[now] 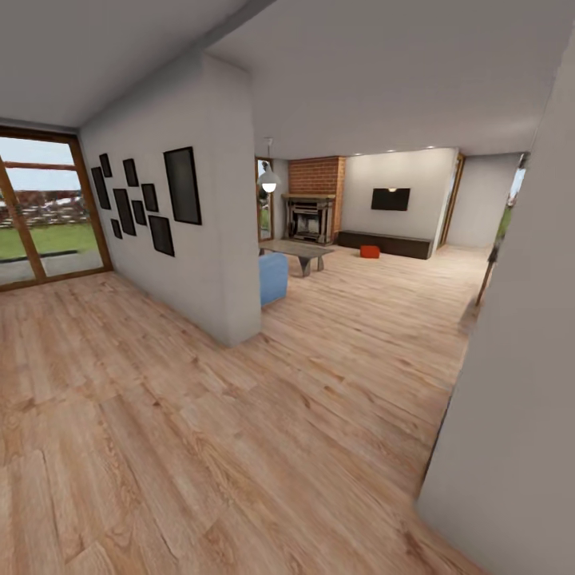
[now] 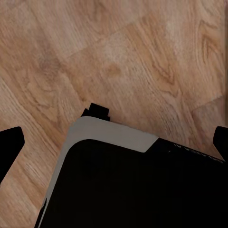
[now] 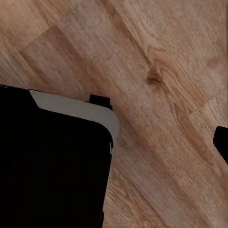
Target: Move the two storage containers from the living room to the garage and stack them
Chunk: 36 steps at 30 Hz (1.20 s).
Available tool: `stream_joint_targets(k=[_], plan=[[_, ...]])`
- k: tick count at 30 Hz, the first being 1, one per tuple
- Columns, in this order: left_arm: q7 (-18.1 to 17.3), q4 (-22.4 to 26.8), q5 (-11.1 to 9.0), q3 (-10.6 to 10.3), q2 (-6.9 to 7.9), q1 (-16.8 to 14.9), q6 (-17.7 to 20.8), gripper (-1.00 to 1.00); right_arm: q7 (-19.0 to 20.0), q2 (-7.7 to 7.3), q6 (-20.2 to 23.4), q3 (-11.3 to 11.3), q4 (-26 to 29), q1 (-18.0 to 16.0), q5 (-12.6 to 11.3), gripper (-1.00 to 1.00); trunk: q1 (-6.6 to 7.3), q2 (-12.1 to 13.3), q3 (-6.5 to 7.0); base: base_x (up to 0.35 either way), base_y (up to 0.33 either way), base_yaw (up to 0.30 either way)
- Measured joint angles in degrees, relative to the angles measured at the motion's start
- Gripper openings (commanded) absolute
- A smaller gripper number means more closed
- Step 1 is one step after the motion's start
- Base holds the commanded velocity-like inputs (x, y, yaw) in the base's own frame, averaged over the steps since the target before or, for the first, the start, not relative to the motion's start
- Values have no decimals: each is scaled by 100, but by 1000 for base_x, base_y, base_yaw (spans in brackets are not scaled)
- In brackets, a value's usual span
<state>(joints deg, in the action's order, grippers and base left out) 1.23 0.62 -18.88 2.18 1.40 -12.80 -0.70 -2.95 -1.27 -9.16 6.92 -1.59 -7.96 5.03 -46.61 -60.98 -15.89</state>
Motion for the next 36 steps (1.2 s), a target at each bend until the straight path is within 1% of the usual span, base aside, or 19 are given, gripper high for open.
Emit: stream_joint_targets(k=[6,14,20,36], plan=[[0,0,0,0,-1,0,-1,100,44,-6,1,80,0,1,53,100,0,0,0,325,0,0],[0,1,0,0,1,1,-8,100,48,-41,3,80,0,-1,60,100,0,0,0,325,0,49],[0,1,0,0,-4,1,-16,100,48,-55,2,35,0,1,22,100,0,0,0,325,0,243],[0,1,4,0,-7,1,-17,100,40,-58,7,6,0,1,-5,100,0,0,0,325,0,275]])
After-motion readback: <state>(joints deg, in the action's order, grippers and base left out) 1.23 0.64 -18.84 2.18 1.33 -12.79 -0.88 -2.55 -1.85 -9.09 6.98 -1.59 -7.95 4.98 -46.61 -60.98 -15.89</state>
